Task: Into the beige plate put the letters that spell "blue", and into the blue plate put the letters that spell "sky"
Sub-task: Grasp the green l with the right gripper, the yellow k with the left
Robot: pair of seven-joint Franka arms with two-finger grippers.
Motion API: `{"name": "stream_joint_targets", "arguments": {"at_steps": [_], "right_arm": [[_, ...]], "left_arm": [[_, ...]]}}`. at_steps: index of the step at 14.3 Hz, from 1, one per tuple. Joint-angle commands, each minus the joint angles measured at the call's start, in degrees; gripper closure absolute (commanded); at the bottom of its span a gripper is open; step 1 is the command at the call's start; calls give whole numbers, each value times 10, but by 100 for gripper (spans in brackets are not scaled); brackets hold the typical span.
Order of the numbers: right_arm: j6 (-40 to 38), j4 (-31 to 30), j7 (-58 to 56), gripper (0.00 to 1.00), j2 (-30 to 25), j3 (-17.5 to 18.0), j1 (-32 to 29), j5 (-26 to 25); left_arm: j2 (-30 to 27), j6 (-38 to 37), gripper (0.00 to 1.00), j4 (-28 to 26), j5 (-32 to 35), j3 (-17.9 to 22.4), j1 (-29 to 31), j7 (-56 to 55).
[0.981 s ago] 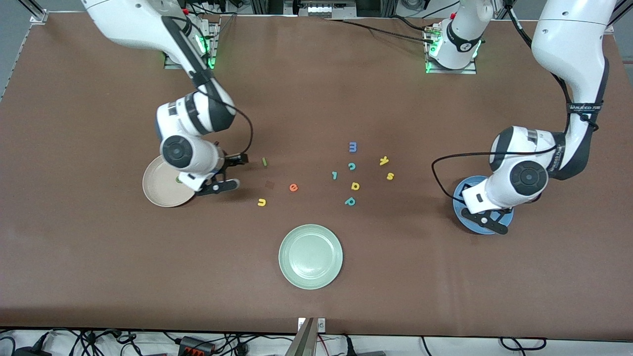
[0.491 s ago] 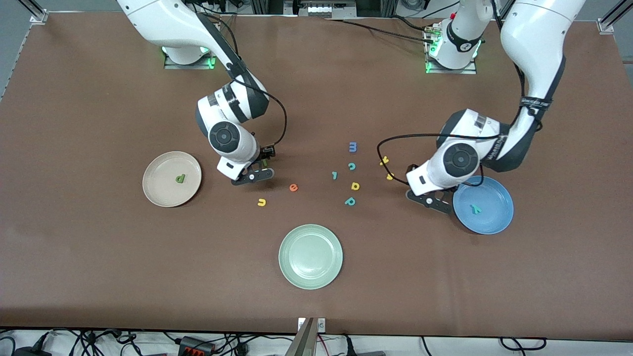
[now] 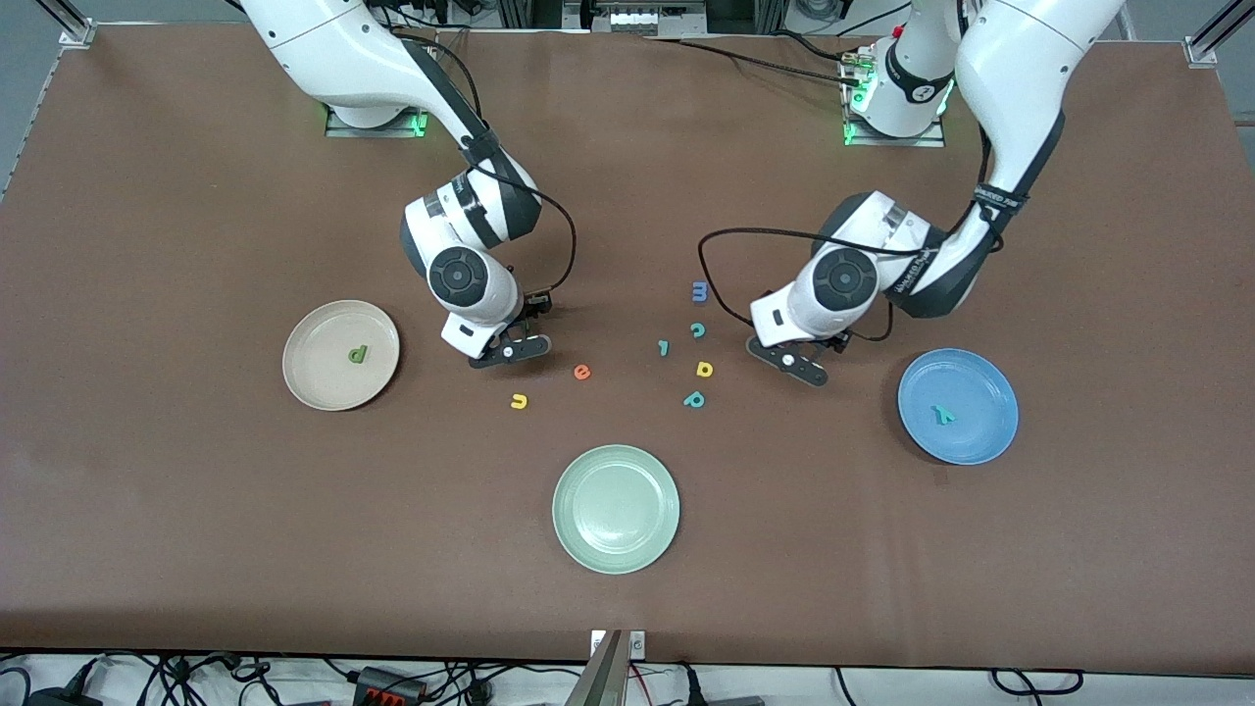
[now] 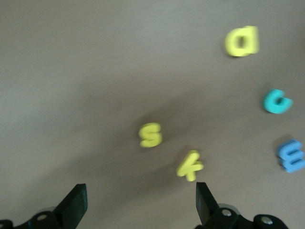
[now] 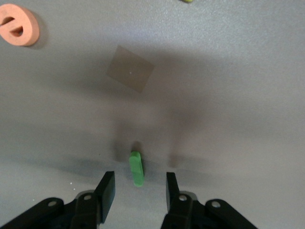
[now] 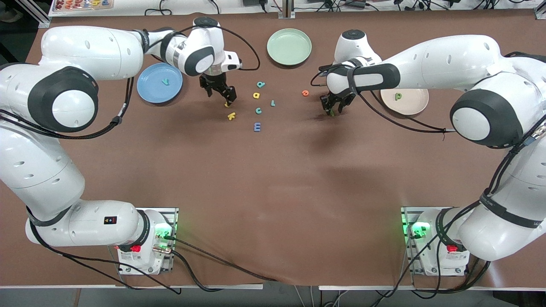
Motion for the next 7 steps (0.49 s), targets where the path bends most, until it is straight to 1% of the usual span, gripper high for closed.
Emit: {"name": "stream_joint_targets", "arguments": {"at_steps": [1,2,3,5,6,7], "right_arm": [[10,1,8,56,3,-4,6,-1],[10,0,8,58,3,-4,5,-1],[10,1,7,58,6,-4,5,-1],[11,1,8,59,6,-4,6,-1],[11,1,7,59,6,-4,6,-1],[11,1,7,62,6,-4,6,-1]], "left_arm": [[-8,40,0,-45,4,-5,8,107],[-7,42,0,-52,4,-6,7,144],[-6,49,0,-58,4,-6,-1,176],[-10,55,0,-78,5,-6,-19,189],[-9,56,0,-77,16,-5,-35,190],[-4,62,3,-75,56,-6,-41,187]]}}
